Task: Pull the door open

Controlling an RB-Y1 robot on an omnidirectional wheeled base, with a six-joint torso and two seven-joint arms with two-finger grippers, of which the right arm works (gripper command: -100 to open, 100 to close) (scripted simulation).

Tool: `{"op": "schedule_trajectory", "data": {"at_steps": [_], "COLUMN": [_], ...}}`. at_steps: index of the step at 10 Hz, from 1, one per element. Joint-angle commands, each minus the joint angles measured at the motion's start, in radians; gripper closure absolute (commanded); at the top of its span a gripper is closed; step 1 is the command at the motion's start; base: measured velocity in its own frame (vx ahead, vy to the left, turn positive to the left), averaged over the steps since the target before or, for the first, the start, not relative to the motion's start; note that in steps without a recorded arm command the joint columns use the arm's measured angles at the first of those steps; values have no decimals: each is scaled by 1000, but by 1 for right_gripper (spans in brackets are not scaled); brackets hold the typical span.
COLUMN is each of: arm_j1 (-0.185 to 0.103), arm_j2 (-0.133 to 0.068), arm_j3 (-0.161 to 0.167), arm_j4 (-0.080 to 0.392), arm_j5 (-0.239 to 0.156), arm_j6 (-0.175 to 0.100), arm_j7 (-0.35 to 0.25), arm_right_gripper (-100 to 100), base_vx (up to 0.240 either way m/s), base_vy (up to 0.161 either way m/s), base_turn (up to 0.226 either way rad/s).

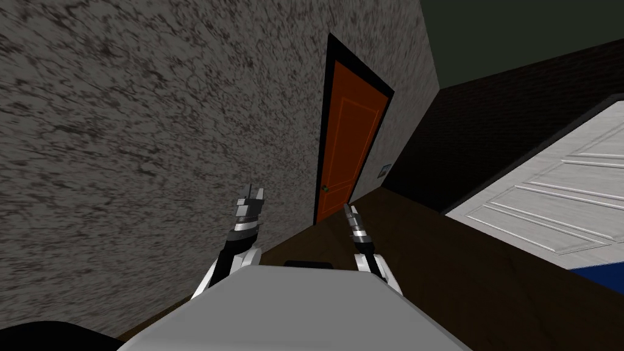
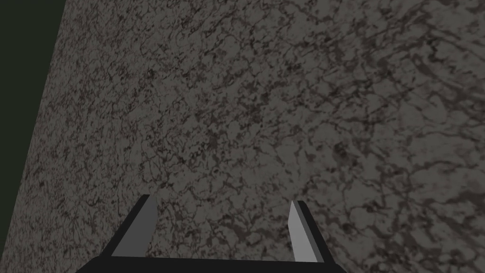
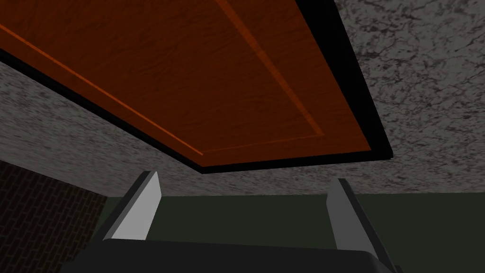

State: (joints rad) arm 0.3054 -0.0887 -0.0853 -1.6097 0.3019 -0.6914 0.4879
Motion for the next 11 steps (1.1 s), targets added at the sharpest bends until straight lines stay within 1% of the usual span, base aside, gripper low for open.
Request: {"op": "schedule_trajectory", "data": {"at_steps": [1, 6, 7, 11], "arm_j1": [-9, -41, -41, -66], "arm_j2": [0, -3, -3, -2], "arm_j3": [-1, -10, -10, -18], "arm_j4": [40, 163, 163, 258], "arm_j5": [21, 79, 79, 125], "arm_j6": [-14, -49, -49, -76], "arm_j7": [37, 138, 138, 216], "arm_right_gripper": [-100, -100, -100, -100], "base_vx": [95, 84, 67, 68], "base_vy": [-53, -57, -39, -46], "base_turn": [82, 82, 28, 74]}}
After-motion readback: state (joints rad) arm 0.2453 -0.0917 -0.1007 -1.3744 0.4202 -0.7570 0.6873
